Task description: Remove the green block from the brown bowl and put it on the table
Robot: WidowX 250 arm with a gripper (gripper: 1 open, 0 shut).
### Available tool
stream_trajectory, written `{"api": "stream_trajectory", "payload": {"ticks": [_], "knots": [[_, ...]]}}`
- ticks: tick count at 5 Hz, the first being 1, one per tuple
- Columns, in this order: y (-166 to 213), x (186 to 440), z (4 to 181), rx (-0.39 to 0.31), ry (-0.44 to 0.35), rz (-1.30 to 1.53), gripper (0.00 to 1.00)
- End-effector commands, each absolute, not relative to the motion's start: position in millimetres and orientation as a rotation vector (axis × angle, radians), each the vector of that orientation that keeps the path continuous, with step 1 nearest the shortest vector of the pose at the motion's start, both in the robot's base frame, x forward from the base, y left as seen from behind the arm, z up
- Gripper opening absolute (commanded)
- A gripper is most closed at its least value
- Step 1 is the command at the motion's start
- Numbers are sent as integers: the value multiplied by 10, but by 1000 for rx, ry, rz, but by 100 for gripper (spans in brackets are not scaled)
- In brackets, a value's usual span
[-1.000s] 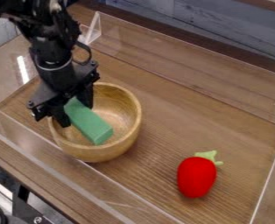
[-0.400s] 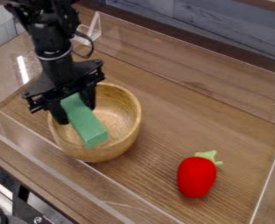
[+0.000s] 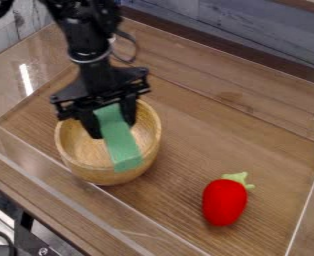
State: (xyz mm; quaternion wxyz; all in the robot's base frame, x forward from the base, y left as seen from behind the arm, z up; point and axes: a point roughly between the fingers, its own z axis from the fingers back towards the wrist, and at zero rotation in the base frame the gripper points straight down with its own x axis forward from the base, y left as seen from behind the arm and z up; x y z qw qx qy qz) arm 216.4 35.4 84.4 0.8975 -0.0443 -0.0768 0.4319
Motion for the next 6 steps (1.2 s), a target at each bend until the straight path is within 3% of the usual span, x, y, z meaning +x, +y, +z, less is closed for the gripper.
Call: {"api": "stream_trajectory", "payload": {"ticks": [1, 3, 6], "knots": [[99, 2227, 868, -100, -201, 783, 0], [-109, 2344, 493, -86, -216, 531, 0], [-133, 2412, 619, -87, -221, 605, 0]]}}
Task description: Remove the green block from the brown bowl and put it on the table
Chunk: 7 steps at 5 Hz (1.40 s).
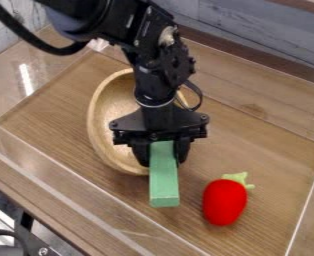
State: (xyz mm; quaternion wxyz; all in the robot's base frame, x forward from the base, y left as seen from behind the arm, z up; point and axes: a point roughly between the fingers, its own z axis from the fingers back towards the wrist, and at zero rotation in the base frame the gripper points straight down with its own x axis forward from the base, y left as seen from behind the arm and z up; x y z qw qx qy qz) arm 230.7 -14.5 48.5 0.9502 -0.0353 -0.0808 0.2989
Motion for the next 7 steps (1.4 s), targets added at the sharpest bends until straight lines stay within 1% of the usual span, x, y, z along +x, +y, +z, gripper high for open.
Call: {"api": "stream_trajectory", "payload": {"ticks": [1, 3, 6, 7], "knots": [[-101, 2407, 607, -88, -221, 596, 0], [-143, 2363, 539, -89, -219, 575, 0], [-72, 2437, 717, -93, -221, 601, 0], [-78, 2524, 719, -97, -222, 580, 0]]}}
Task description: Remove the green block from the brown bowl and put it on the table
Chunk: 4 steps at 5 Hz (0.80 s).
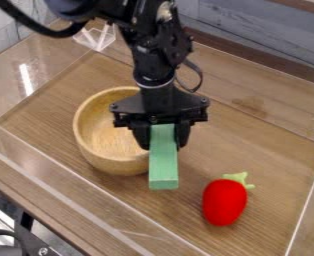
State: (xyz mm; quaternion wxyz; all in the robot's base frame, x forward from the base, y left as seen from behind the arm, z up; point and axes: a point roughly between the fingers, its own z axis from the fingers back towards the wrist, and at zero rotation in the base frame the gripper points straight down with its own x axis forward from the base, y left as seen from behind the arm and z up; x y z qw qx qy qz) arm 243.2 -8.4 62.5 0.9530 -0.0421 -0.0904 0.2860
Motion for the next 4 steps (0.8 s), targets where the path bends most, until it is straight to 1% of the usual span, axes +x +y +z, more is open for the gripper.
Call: {"api": "stream_trajectory", "payload": {"ticks": [1, 3, 4], "knots": [[-92, 2605, 714, -102, -221, 555, 0], [-173, 2690, 685, -120, -228, 472, 0], [-196, 2792, 640, -119, -242, 455, 0]]}}
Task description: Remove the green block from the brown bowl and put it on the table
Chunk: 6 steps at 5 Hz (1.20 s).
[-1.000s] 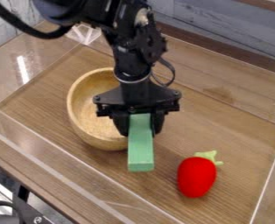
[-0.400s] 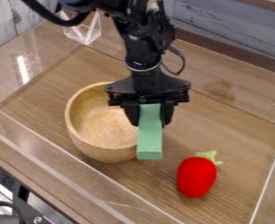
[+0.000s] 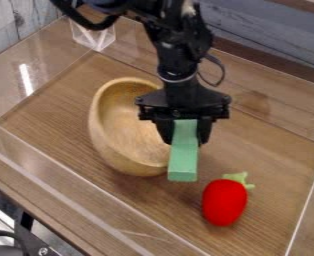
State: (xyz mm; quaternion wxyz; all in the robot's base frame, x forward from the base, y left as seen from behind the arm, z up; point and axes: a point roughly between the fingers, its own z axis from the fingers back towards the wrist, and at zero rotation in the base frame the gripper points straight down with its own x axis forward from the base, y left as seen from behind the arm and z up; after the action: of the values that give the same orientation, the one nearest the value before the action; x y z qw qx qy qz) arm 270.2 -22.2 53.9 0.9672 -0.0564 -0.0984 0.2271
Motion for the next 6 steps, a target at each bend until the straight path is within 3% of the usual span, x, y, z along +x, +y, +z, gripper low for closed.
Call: {"api": "stream_trajectory", "payload": {"ticks": [1, 3, 6], "knots": [[-183, 2855, 605, -112, -249, 426, 0], [-254, 2949, 561, -86, -252, 490, 0], [6, 2743, 604, -81, -243, 399, 0]]}}
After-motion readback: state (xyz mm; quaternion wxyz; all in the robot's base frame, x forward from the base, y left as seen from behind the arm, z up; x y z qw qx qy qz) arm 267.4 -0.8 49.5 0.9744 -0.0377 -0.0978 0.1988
